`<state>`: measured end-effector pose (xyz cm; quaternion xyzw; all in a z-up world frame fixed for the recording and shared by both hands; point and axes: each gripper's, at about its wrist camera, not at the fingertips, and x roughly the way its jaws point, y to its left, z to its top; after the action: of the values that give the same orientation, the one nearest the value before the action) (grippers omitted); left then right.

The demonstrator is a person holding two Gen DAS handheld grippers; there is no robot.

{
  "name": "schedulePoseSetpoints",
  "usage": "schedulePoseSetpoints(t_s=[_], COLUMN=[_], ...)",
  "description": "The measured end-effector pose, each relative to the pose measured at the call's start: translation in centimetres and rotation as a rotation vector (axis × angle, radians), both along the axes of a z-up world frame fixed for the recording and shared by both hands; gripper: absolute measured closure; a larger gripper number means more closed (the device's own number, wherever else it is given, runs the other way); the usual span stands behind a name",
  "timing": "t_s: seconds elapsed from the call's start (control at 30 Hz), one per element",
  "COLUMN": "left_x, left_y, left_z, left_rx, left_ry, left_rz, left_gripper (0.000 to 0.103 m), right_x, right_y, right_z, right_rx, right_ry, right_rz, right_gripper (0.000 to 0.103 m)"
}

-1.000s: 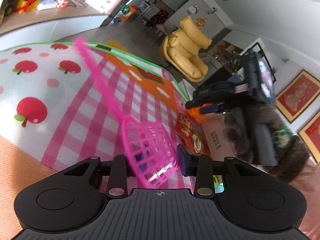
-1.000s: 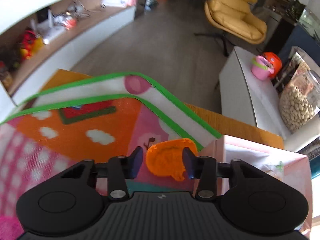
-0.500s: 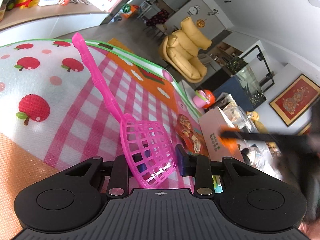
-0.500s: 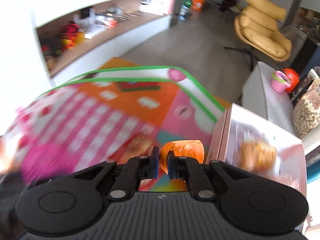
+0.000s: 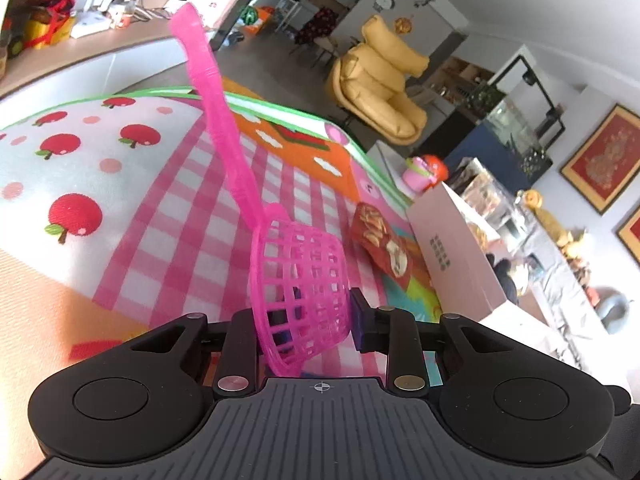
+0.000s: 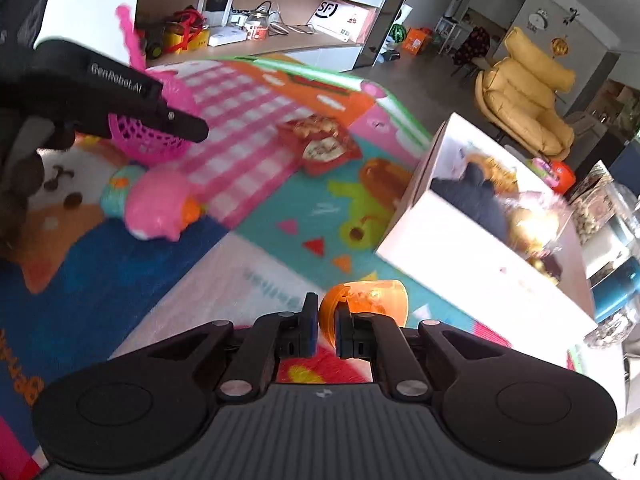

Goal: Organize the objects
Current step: 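Carry the pink scoop into the pink box with the left gripper while the right lifts the orange toy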

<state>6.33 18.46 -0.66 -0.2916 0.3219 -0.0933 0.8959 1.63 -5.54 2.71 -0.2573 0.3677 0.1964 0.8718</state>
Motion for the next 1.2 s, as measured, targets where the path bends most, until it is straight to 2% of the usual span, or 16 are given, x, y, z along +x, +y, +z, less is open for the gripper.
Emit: schedulePoseSetpoints(t_s=[0.1, 0.17, 0.2, 0.23, 0.27, 0.3, 0.33, 0.5, 0.77, 0.9, 1.2], left_x=[-0.5, -0.7, -0.8, -0.9, -1.0, -1.0, -1.0, -1.0, -0.6, -0.6, -0.6], left_y=[-0.6, -1.2, -1.6, -1.8, -2.1, -2.4, -2.6, -2.6, -2.0, -1.9, -2.0], left_z=[-0.2, -0.2, -0.2, -0.2, -0.2, -0.3, -0.4, -0.7, -1.5, -1.6, -1.8], left_rx=[-0.019, -0.021, -0.018, -0.018, -0.018, -0.016, -0.013, -0.038, -0.108, -0.111, -0.109], left_ry=[0.008, 0.007, 0.002, -0.001, -0.007, -0.013, -0.022, -0.033, -0.028, -0.029, -0.029], left_rz=[-0.015, -0.044, -0.059, -0.077, -0.093, -0.107, -0.117, -0.117, -0.094, -0.088, -0.089], left_gripper=[0.074, 0.074, 0.074, 0.074, 0.074, 0.074, 0.074, 0.074, 0.071, 0.071, 0.072], right_x=[-0.5, -0.8, -1.0, -1.2, -1.6, -1.7, -1.7, -0.5, 3.0, 2.7, 1.7], right_y=[0.0, -0.3, -0.3, -0.5, -0.6, -0.7, -0.9, -1.6, -2.2, -1.9, -1.7], right_z=[0.1, 0.5, 0.7, 1.0, 1.2, 1.4, 1.6, 1.2, -1.2, -0.9, -0.6], right_rx=[0.021, 0.051, 0.064, 0.079, 0.094, 0.108, 0.121, 0.158, 0.278, 0.297, 0.266], right_ry=[-0.010, -0.011, -0.016, -0.028, -0.044, -0.061, -0.077, -0.061, 0.101, 0.101, 0.073], right_rz=[0.023, 0.037, 0.040, 0.040, 0.036, 0.031, 0.027, -0.039, -0.142, -0.117, -0.104], right_gripper=[0.095, 0.089, 0.078, 0.057, 0.044, 0.027, 0.022, 0.018, 0.019, 0.050, 0.050])
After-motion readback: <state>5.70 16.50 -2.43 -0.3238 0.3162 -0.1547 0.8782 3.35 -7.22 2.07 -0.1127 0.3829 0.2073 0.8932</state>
